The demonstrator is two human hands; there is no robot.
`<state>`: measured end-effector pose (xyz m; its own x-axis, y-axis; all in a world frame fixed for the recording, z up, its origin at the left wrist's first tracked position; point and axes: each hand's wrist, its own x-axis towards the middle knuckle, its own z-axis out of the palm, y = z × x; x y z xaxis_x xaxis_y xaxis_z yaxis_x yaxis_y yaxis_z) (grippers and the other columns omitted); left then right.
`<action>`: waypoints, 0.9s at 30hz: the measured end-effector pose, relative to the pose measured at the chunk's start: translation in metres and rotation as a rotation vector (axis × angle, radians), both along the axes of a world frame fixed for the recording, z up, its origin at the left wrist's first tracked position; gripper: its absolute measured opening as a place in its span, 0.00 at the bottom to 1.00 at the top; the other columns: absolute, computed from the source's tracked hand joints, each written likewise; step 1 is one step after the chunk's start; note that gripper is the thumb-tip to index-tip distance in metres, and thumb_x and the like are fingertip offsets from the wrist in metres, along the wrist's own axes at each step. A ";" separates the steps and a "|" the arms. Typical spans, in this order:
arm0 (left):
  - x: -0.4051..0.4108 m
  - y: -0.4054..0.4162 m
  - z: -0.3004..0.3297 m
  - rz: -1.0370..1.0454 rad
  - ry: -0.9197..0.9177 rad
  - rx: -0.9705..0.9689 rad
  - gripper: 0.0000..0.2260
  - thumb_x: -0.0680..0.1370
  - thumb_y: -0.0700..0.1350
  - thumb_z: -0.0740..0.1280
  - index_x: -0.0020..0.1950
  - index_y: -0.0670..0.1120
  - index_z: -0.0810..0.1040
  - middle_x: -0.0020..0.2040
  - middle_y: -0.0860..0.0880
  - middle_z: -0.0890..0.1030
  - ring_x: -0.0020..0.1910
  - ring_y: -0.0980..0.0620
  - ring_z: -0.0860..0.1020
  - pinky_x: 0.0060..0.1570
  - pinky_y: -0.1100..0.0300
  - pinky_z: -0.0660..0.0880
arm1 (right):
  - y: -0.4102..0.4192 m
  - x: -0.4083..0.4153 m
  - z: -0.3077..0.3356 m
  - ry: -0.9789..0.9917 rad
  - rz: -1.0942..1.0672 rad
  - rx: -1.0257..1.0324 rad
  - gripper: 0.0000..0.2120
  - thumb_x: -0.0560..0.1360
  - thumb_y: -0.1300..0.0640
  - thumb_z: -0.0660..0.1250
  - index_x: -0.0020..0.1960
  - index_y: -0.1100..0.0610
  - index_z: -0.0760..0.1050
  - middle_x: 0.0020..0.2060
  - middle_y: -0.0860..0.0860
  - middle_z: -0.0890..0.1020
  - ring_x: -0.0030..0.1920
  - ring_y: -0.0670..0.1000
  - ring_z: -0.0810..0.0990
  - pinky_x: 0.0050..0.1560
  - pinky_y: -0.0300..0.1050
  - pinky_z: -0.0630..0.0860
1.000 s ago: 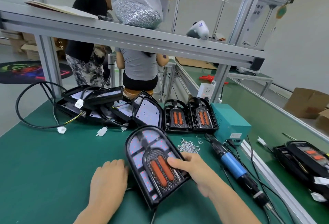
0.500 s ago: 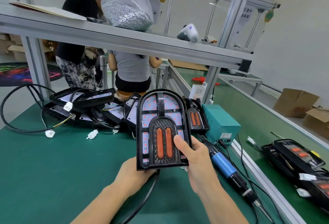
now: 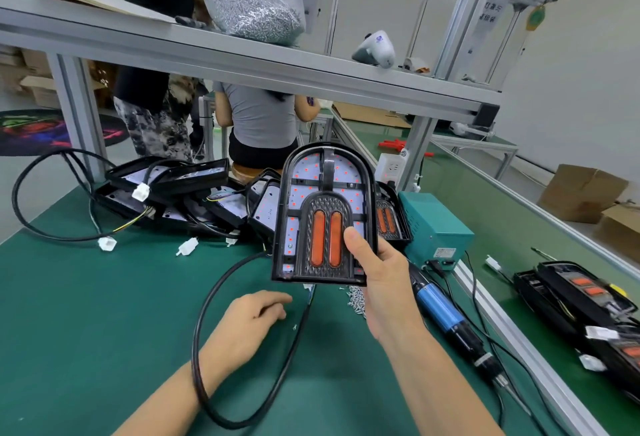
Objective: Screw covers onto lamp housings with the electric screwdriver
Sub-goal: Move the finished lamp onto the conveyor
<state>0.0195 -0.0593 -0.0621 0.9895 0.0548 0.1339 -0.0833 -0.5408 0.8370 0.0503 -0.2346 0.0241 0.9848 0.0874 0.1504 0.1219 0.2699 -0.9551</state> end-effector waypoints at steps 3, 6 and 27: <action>-0.007 0.003 0.004 -0.061 0.075 -0.136 0.11 0.81 0.42 0.61 0.56 0.56 0.77 0.44 0.57 0.84 0.49 0.63 0.78 0.53 0.73 0.68 | -0.001 0.000 -0.004 0.008 -0.003 -0.016 0.21 0.60 0.42 0.77 0.46 0.55 0.85 0.47 0.55 0.86 0.48 0.51 0.84 0.61 0.52 0.76; -0.012 0.004 0.005 -0.138 0.106 -0.113 0.11 0.82 0.42 0.60 0.57 0.56 0.77 0.46 0.59 0.84 0.52 0.66 0.77 0.55 0.73 0.67 | -0.001 -0.001 -0.008 0.025 -0.001 -0.014 0.21 0.60 0.41 0.76 0.46 0.53 0.85 0.48 0.55 0.86 0.53 0.56 0.84 0.64 0.56 0.74; -0.018 0.055 0.038 0.145 0.227 -0.826 0.12 0.76 0.36 0.65 0.60 0.43 0.76 0.40 0.45 0.83 0.27 0.52 0.76 0.26 0.64 0.73 | -0.005 0.006 -0.010 0.060 0.020 0.037 0.23 0.60 0.42 0.76 0.49 0.56 0.84 0.50 0.55 0.86 0.54 0.56 0.84 0.68 0.58 0.71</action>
<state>0.0011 -0.0048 -0.0237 0.9631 0.1749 -0.2045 0.1564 0.2545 0.9543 0.0565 -0.2391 0.0136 0.9902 0.1026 0.0945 0.0589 0.3067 -0.9500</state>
